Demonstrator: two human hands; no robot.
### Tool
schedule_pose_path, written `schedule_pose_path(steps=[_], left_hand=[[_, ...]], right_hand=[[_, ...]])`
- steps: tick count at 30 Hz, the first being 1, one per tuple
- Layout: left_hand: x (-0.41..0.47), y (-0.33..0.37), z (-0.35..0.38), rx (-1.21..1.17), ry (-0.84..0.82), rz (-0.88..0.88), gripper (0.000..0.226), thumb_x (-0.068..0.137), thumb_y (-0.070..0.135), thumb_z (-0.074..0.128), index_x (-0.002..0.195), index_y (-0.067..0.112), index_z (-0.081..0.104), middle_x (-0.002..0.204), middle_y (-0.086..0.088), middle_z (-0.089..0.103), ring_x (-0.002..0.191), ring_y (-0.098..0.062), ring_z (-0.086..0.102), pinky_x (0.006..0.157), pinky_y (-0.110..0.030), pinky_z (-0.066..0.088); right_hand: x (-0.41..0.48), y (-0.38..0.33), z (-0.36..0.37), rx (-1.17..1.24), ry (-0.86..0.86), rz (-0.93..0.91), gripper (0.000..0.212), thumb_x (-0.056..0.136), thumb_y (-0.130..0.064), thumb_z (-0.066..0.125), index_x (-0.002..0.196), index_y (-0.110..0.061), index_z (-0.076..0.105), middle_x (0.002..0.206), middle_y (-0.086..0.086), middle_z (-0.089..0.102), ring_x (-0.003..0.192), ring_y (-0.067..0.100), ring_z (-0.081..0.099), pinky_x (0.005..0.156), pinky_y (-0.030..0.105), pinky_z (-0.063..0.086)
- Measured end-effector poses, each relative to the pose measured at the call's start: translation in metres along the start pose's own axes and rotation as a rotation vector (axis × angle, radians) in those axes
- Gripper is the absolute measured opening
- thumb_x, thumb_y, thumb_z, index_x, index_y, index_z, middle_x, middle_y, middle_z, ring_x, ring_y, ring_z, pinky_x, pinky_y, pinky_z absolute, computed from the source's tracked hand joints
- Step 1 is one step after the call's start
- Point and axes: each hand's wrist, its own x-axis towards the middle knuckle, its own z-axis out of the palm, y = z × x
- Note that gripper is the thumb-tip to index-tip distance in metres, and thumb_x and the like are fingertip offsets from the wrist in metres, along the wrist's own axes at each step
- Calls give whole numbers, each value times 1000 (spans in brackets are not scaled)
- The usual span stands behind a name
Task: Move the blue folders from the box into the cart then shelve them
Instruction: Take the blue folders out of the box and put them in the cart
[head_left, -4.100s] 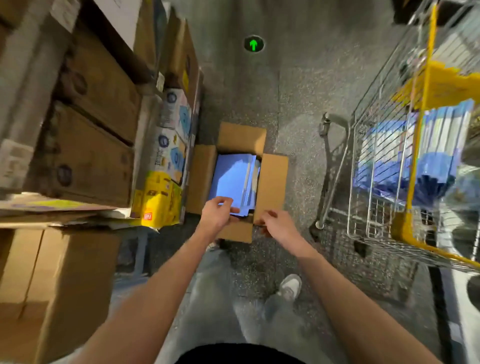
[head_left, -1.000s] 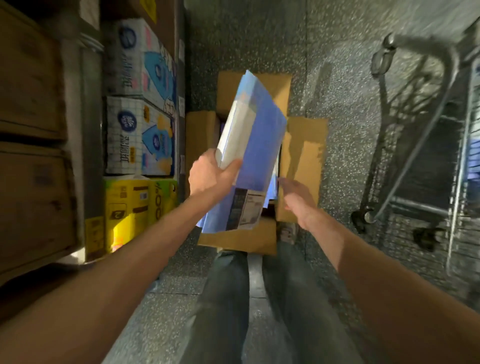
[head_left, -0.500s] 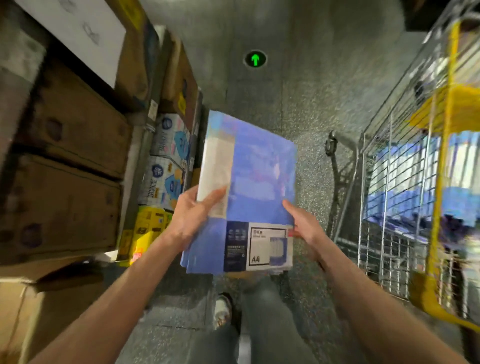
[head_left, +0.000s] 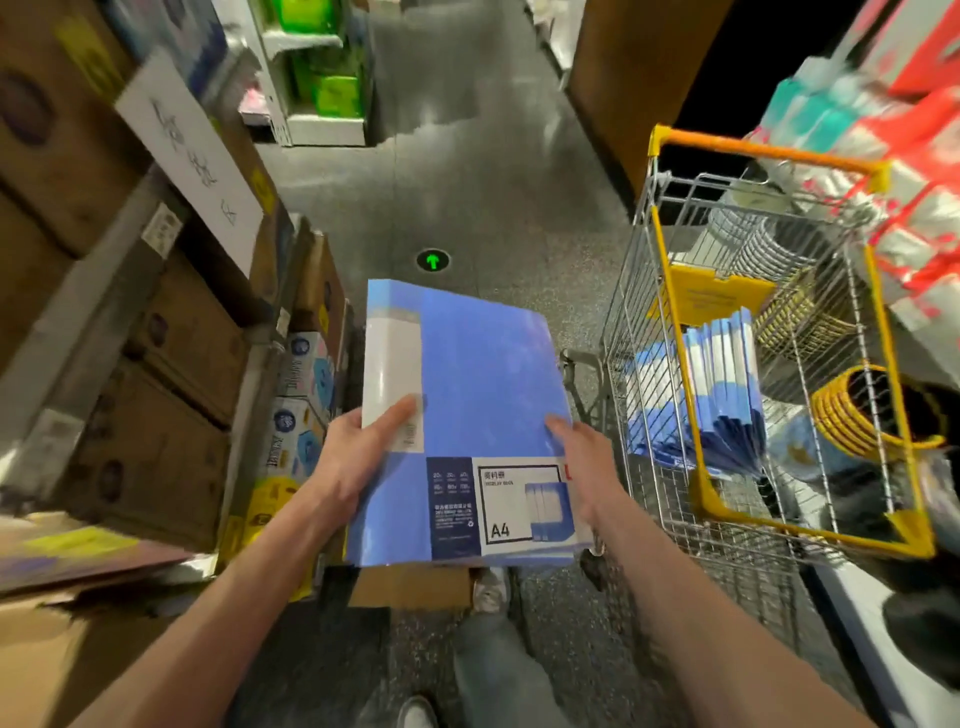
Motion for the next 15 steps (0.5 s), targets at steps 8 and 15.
schedule_pose_path(steps=[8,15], left_hand=[[-65,1,46,92,-137,75,42,86,40,77,102,2,70,79,-6,76,65,-19,73,56,-32,58],[-82,-3,139,140,-269,81,41,84,41,78,103,5,71,88,-8,79,80,-27,76,75,-41,61]], right_hand=[[-83,17,-67,133,166,3,23,99,-23,59,111,-5,65,95,4,72,78,17,69,46,15,49],[-102,26,-165,200,303,-8,26,98,-26,62,113,-6,69,100,7,76,86,26,75,68,32,58]])
